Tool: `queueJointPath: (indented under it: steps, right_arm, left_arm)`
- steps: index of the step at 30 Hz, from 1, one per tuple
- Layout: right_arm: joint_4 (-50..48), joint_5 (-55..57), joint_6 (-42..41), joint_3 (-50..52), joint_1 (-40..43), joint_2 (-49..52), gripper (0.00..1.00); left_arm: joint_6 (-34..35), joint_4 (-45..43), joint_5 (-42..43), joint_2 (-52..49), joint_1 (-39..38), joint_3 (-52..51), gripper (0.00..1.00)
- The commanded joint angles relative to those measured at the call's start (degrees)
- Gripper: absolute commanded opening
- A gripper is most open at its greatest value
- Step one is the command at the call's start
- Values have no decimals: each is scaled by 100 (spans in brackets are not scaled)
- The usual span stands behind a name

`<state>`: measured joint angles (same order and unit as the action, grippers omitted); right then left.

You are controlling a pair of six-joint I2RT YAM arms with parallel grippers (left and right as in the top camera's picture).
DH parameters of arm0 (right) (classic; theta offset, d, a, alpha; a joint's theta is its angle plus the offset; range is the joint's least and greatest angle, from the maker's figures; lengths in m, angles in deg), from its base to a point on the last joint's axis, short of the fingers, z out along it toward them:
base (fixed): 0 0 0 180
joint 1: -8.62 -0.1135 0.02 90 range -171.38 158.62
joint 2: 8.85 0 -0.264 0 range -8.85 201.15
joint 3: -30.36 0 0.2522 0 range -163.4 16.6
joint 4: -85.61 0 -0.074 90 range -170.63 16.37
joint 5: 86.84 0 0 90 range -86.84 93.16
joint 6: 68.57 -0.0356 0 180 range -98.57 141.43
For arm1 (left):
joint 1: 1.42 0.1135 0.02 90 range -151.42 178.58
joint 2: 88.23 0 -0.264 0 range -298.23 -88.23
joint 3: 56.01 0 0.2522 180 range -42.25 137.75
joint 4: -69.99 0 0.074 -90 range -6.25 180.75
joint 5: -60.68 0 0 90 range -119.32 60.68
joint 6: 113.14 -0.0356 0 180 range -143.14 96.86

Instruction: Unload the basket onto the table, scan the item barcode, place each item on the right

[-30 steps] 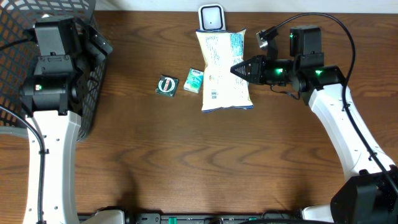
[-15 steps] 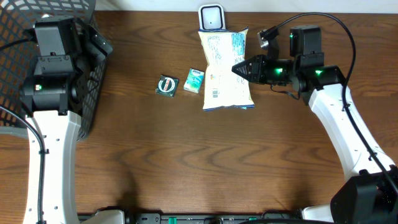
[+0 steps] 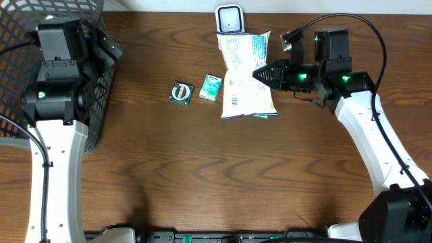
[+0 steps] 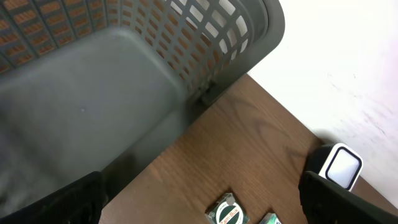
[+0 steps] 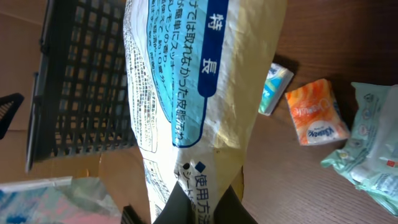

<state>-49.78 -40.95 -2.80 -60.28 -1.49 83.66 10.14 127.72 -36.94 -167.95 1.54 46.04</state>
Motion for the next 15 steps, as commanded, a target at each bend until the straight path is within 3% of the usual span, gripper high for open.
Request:
queueJointPath:
  steps: [1,8,12,15]
  right_arm:
    - [74,391,118,-79,-28,-37,1]
    - [264,2487,120,-79,-28,-37,1]
    - [444,4992,522,-79,-68,-37,1]
    - [538,5692,734,-79,-70,-35,1]
  left_arm:
    - [68,20,-13,31,24,11,98]
    - [68,20,-13,31,24,11,98]
    - [68,20,-13,31,24,11,98]
    - [68,20,-13,31,24,11,98]
